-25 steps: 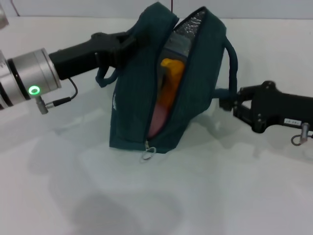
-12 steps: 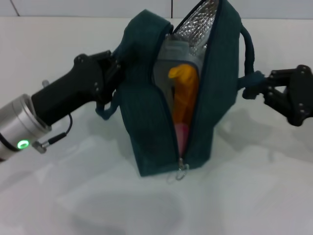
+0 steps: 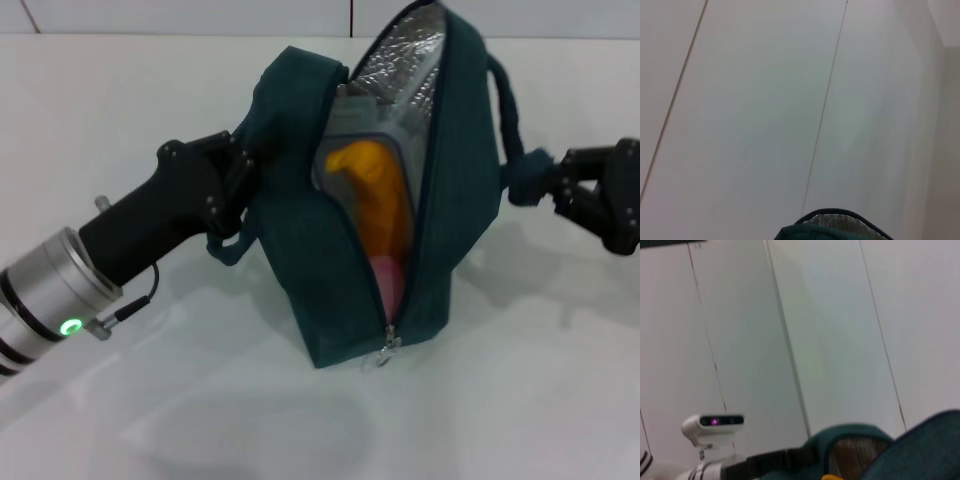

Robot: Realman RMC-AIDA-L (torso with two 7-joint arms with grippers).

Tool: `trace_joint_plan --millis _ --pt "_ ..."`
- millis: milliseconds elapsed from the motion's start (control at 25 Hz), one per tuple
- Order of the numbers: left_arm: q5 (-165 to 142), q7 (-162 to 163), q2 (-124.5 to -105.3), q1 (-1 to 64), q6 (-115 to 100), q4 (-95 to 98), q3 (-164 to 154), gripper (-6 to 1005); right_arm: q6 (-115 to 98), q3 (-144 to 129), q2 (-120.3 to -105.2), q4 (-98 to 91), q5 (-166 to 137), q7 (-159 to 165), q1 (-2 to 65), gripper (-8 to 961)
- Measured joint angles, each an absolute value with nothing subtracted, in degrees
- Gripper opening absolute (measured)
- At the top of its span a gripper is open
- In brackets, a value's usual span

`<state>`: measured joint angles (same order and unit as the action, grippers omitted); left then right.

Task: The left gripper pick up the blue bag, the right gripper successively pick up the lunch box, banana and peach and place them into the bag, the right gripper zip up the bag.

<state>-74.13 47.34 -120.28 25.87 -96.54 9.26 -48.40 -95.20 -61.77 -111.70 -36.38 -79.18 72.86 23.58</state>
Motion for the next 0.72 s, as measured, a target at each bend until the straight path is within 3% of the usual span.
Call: trace_joint_plan --millis 360,560,720 --pt "-74.01 42.11 -120.41 26.79 -95.22 6.54 -48.25 42 -94.42 -61.76 -112.17 -36.68 -81.95 74.36 23.24 81" --pt "-73.94 42.12 -120.41 27.03 -93.39 6.49 -48.24 42 -94.60 -61.03 -112.07 -36.85 -81.81 74.35 22.67 211" --pt "-73.92 41.90 -120.41 27.19 -92.29 6.46 -48.25 42 -96.34 -56.47 -113.03 -36.96 -81.63 72.47 21.35 337"
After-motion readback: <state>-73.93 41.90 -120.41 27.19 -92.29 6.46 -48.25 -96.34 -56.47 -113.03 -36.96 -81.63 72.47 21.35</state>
